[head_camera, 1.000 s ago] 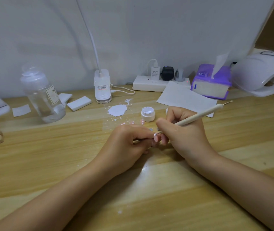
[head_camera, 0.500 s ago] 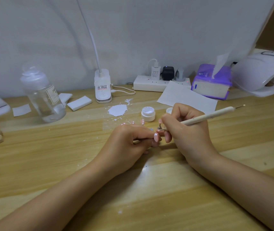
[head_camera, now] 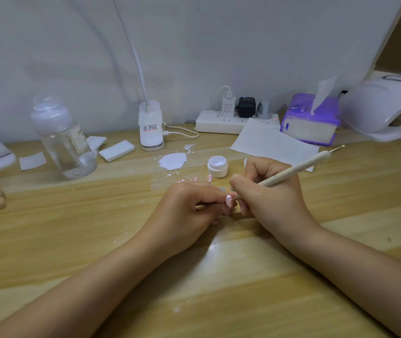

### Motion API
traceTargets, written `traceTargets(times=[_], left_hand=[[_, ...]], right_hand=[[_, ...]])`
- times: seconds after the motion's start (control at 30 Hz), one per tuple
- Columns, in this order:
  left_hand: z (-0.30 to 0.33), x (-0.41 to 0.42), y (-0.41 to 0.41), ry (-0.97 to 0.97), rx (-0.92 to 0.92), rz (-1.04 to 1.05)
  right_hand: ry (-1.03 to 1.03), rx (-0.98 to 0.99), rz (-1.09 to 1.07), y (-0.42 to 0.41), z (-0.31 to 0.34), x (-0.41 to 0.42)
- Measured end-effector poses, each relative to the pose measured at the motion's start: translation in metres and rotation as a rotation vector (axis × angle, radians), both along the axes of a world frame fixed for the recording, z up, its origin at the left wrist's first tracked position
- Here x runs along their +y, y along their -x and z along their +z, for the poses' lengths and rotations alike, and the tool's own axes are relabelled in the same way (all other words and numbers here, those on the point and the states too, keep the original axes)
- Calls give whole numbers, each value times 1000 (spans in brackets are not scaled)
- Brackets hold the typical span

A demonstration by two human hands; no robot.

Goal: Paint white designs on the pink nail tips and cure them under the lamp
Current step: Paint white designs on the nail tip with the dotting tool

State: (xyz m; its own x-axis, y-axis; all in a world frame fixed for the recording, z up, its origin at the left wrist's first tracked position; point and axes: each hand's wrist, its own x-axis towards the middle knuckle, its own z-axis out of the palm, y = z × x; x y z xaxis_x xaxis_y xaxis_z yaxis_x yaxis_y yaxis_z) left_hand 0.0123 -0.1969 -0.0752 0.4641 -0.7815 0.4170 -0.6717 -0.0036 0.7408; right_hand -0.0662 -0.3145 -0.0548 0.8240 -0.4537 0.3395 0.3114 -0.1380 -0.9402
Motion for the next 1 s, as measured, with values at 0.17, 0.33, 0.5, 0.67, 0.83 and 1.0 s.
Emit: traceTargets(times=[0.17, 0.33, 0.5, 0.67, 0.83, 1.0], left_hand=[[0, 0, 0, -4, -2, 2], [1, 1, 0, -17, -12, 3], [2, 0, 1, -18, 0, 5], [1, 0, 0, -17, -9, 9], [1, 0, 0, -28, -27, 9], [1, 0, 0, -30, -22, 18]], right_hand=[[18, 6, 2, 0, 0, 0], [10, 0, -2, -1, 0, 0], [4, 1, -6, -1, -1, 0], [-12, 1, -1, -2, -2, -1], [-36, -5, 3, -4, -3, -2], [-11, 2, -4, -3, -3, -2]])
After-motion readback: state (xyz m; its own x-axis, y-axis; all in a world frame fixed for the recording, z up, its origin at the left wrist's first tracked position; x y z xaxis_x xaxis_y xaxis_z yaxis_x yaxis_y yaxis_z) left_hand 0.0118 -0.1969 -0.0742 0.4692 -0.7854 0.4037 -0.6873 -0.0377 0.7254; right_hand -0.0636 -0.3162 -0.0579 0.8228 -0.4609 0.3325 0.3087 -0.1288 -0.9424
